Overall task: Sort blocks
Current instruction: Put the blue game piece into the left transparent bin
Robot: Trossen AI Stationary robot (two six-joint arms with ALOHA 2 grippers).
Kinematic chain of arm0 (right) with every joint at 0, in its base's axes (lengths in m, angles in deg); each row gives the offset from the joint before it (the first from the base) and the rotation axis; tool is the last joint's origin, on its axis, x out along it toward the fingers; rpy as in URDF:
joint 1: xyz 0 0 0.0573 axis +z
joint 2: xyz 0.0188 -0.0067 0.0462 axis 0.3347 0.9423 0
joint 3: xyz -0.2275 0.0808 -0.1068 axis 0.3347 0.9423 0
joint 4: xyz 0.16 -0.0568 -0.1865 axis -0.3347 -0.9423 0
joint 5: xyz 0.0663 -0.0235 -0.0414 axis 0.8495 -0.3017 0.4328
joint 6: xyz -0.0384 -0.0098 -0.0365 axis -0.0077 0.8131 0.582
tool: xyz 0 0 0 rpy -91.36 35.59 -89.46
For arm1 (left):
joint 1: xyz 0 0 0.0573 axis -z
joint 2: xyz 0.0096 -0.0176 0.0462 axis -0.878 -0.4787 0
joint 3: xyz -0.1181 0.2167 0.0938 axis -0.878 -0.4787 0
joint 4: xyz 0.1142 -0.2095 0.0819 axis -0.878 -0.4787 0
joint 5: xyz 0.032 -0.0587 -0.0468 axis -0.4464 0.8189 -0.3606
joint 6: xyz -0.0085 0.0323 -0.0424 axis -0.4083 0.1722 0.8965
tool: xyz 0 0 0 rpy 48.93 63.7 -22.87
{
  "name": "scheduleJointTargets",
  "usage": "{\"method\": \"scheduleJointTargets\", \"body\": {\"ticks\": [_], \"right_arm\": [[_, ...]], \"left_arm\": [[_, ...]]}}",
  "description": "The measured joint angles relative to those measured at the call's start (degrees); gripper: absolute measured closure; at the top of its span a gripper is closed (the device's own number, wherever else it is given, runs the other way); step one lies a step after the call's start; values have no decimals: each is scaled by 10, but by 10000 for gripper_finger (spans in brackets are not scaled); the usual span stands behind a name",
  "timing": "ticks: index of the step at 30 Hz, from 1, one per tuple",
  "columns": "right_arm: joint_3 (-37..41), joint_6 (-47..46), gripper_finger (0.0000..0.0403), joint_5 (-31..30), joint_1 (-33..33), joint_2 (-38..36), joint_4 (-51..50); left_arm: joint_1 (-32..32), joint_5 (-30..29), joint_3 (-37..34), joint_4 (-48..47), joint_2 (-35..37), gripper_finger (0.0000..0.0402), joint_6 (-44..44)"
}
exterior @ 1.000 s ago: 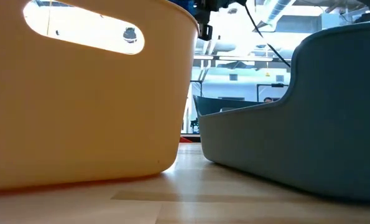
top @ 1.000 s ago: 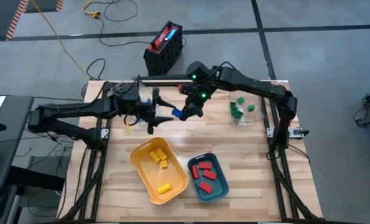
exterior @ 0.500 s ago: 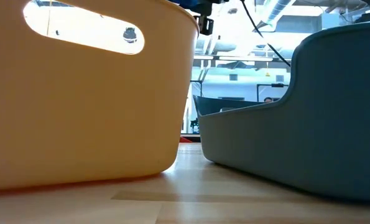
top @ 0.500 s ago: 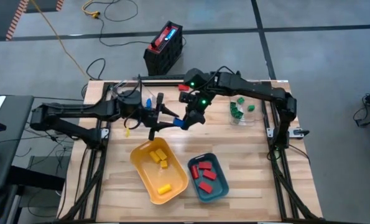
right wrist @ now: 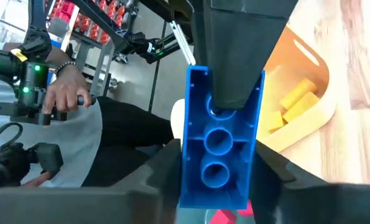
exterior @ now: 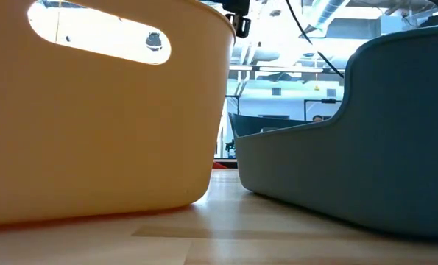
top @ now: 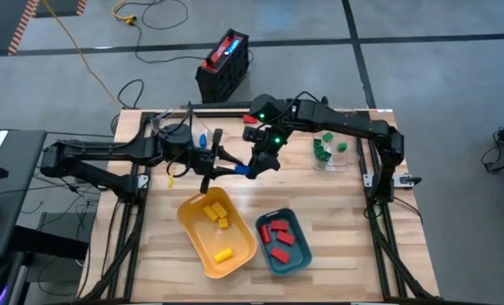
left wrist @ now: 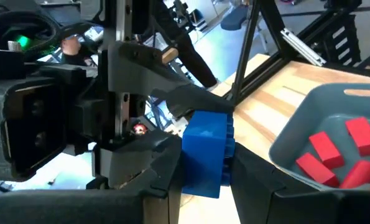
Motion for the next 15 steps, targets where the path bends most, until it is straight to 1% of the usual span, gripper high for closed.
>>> {"method": "scheduleJointTargets", "body": {"ticks": [2,4,7,9,12,15], "right_arm": [[0,2,219,-3,0,0,15],[-1,5,174,-12,-1,0,42],[0,3,110,-11,-7,0,53],[0,2,76,-8,-17,-1,48],[0,9,40,-6,-41,-12,21],[0,36,25,-17,-73,-30,-25]], "left_arm": [[0,1,0,1,0,304,9],[1,2,0,0,-2,304,21],[1,2,0,-7,-2,304,33],[0,-12,0,-18,0,304,43],[-12,-43,0,-79,4,304,59],[-33,-87,0,-162,15,303,87]]}}
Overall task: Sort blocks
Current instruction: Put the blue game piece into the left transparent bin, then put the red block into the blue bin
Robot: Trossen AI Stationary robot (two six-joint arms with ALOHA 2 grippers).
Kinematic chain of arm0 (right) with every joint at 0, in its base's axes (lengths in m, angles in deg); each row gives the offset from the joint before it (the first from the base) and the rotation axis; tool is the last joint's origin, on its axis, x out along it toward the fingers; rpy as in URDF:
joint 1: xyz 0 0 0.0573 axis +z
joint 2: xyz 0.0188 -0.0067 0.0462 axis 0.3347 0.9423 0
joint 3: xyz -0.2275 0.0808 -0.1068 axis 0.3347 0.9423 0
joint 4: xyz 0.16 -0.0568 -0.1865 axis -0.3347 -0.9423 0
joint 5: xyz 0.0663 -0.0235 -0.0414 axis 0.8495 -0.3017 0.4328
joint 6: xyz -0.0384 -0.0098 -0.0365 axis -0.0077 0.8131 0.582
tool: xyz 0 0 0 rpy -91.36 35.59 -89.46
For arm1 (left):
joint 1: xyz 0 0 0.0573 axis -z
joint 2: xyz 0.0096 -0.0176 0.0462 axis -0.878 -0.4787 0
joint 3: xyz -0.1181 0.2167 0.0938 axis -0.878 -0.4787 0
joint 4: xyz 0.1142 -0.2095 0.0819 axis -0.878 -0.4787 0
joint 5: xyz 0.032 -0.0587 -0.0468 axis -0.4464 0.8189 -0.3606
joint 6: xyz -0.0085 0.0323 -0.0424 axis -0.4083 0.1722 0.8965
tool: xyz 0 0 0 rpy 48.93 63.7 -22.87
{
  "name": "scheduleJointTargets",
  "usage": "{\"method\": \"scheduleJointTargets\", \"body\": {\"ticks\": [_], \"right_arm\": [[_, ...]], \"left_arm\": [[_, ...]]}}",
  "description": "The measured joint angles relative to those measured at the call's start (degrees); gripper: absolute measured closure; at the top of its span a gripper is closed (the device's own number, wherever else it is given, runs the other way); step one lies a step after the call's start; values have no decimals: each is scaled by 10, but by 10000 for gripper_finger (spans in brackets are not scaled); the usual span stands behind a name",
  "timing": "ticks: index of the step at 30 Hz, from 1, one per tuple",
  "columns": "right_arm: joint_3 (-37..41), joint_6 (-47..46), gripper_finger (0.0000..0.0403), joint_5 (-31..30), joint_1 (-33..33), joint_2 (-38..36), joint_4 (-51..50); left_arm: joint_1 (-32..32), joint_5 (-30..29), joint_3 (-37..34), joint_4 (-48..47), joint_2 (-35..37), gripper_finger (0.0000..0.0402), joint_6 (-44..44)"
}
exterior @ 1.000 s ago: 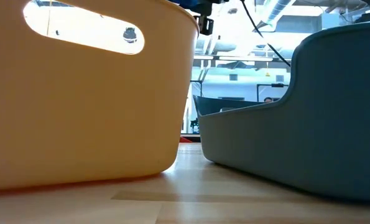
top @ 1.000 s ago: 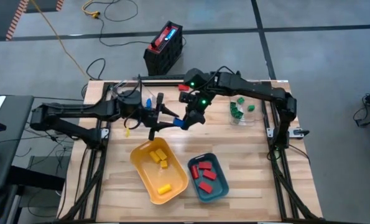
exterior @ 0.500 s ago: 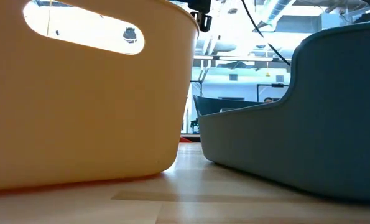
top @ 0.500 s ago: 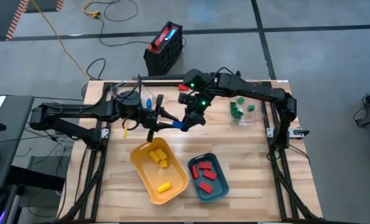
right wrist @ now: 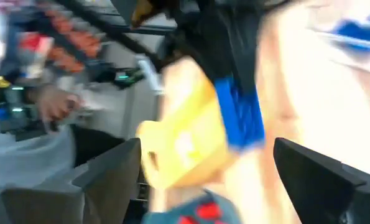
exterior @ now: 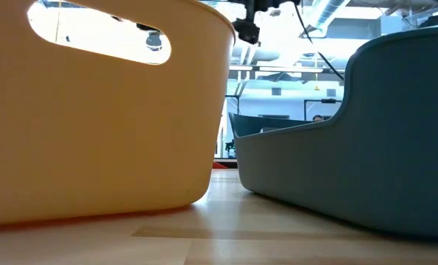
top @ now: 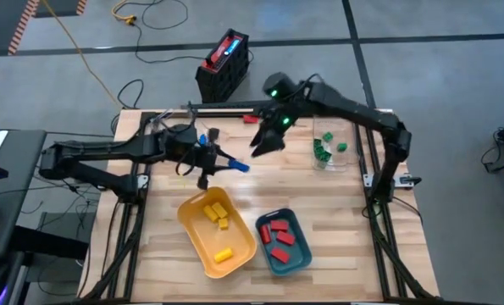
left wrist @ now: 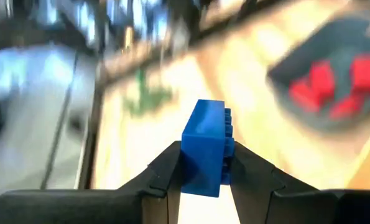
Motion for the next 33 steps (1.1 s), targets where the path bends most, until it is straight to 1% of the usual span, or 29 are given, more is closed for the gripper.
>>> {"method": "scheduleJointTargets", "body": {"ticks": [2,4,6,9,10,12,15,17,21,23,26,30,33], "right_arm": [[0,24,23,-34,-23,-14,-39],[0,45,25,-83,-44,-30,-76],[0,57,29,-131,-63,-48,-89],[0,70,34,-169,-85,-66,-90],[0,71,35,-182,-91,-70,-91],[0,75,37,-201,-99,-71,-91],[3,85,38,-204,-103,-66,-89],[15,98,38,-205,-102,-64,-85],[55,99,38,-213,-97,-64,-33],[67,92,38,-213,-98,-64,-17],[67,91,38,-213,-99,-64,-3],[66,90,38,-213,-100,-64,12],[66,90,38,-213,-103,-64,10]], "left_arm": [[-16,-38,0,-64,6,303,26],[-35,-89,0,-132,12,302,58],[-57,-136,0,-195,17,302,89],[-96,-207,0,-256,28,302,131],[-110,-223,0,-270,30,302,142],[-137,-231,0,-281,33,302,160],[-178,-225,-1,-302,35,301,172],[-207,-206,-15,-310,35,301,167],[-245,-139,-66,-307,34,297,181],[-256,-141,-90,-302,34,287,190],[-267,-142,-100,-281,34,255,217],[-295,-83,-91,-261,30,201,249],[-322,-36,-82,-276,12,170,297]]}}
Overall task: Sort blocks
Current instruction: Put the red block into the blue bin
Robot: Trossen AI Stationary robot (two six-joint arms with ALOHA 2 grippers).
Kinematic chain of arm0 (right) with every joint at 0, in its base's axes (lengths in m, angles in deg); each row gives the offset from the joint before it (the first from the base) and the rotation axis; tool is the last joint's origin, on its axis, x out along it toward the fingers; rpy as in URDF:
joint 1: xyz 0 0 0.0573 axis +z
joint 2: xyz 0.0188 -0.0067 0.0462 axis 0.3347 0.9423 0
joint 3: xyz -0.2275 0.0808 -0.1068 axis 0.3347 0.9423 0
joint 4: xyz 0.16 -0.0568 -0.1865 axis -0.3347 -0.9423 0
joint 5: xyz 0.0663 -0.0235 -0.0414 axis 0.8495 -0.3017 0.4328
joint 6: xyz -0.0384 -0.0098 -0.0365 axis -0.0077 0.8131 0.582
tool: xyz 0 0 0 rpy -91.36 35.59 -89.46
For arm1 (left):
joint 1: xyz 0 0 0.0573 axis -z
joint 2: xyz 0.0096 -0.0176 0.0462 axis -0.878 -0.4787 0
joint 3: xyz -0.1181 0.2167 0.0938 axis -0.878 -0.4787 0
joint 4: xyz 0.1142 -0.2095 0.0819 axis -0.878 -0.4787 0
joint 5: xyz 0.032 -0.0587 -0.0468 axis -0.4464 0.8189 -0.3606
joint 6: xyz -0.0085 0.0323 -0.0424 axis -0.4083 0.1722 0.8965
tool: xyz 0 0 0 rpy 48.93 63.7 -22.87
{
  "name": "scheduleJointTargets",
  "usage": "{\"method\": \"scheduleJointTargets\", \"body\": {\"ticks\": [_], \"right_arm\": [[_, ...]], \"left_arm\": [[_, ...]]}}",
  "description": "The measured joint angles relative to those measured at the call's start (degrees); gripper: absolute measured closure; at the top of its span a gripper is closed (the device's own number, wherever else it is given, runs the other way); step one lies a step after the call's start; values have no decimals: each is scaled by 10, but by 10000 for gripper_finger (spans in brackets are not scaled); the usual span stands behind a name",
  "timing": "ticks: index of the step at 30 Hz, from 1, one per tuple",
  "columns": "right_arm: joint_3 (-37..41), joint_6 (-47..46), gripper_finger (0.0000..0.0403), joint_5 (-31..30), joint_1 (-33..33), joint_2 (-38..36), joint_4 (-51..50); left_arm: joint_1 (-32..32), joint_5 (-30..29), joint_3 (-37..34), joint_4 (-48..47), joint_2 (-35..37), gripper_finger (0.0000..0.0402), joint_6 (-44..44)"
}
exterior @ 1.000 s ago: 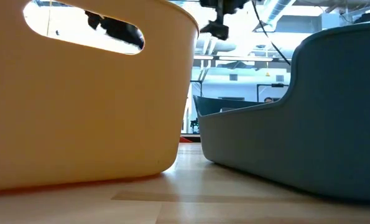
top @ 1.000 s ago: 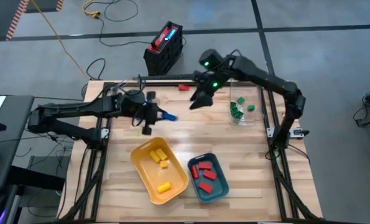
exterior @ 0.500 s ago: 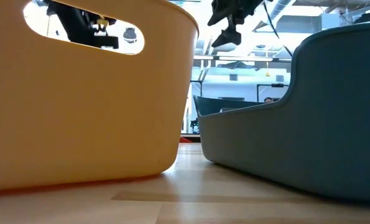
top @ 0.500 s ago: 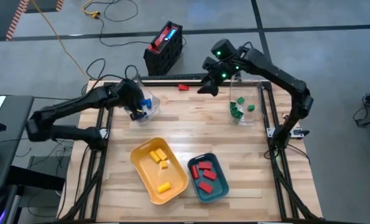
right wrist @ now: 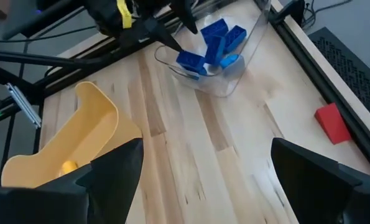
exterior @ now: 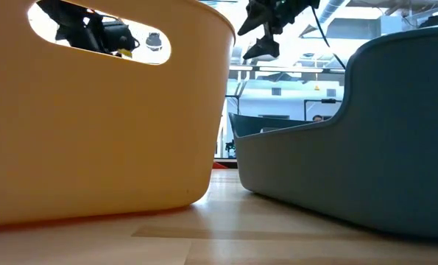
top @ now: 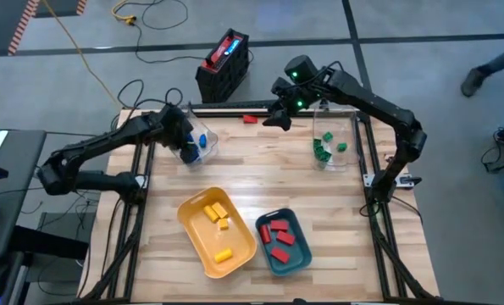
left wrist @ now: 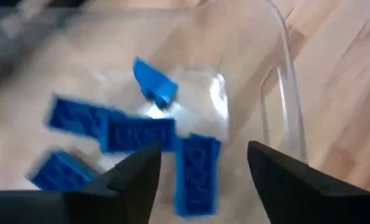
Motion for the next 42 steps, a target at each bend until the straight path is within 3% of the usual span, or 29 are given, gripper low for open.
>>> {"method": "scheduleJointTargets", "body": {"ticks": [3,6,15,22,30,42], "right_arm": [[0,-1,38,0,-3,0,-3],[0,6,38,-2,-10,0,13],[69,-7,38,0,-59,-5,45],[85,-10,38,33,-40,-6,56],[85,-23,38,33,-27,-7,69],[85,-25,38,13,-86,-78,92]], "left_arm": [[-16,37,34,-11,-17,157,55],[-14,37,91,-5,-49,157,59],[-14,47,360,-80,-312,161,28],[-4,47,526,-146,-463,161,62],[26,25,637,-154,-558,161,79],[38,13,792,-211,-699,161,133]]}}
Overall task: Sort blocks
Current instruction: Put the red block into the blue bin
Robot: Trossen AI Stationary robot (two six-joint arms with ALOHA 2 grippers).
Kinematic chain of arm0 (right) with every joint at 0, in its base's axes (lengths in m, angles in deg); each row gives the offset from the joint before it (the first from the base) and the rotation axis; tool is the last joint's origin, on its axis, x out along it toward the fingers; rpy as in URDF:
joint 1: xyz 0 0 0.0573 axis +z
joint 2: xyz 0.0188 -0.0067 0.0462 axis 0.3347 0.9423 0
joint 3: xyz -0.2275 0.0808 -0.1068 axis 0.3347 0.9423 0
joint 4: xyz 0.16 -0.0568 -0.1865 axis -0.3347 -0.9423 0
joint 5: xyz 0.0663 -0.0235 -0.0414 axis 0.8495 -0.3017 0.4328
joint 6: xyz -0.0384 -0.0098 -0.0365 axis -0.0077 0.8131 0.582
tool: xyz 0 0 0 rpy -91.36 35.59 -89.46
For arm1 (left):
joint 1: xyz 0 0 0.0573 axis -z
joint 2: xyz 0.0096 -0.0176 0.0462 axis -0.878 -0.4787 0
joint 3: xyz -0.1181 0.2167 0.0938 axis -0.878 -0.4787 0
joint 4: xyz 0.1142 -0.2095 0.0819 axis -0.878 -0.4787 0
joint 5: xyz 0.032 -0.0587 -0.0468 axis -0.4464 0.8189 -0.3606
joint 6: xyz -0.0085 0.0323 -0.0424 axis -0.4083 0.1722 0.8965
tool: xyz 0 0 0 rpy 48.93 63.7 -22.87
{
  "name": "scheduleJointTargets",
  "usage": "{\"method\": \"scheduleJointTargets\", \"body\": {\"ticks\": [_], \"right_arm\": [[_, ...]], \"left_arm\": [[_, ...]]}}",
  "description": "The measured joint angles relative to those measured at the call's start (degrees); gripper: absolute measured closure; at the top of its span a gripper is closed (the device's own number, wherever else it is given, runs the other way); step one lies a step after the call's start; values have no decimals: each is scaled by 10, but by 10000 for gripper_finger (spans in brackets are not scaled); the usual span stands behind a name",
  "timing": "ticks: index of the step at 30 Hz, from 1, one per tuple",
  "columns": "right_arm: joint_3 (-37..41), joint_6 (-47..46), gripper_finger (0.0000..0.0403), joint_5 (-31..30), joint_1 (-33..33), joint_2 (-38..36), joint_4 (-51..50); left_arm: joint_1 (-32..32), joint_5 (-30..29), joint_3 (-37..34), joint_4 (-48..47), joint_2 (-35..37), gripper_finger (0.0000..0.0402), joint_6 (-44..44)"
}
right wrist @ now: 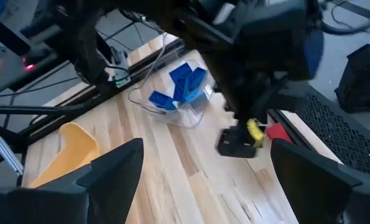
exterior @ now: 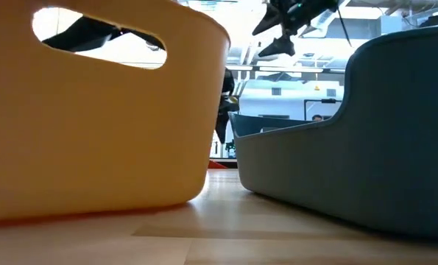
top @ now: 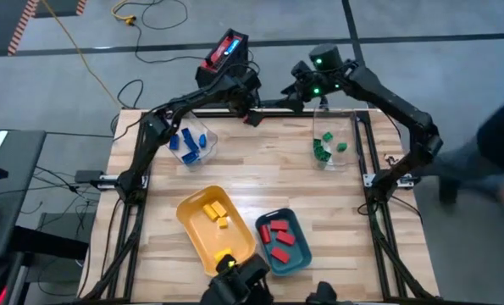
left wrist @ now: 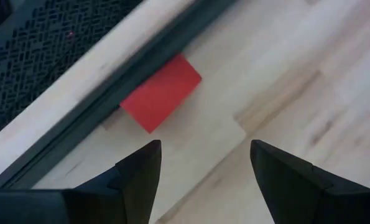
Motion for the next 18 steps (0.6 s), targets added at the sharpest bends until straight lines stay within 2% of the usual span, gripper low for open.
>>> {"method": "scheduleJointTargets", "body": {"ticks": [4,8,18], "right_arm": [[0,0,38,0,2,-11,-4],[0,-5,38,0,9,-18,-5],[0,-6,38,0,12,-17,-24]], "left_arm": [[-4,-6,42,-13,-22,161,46],[-2,-20,49,-9,-21,162,49],[-3,20,44,-142,-15,162,30]]}}
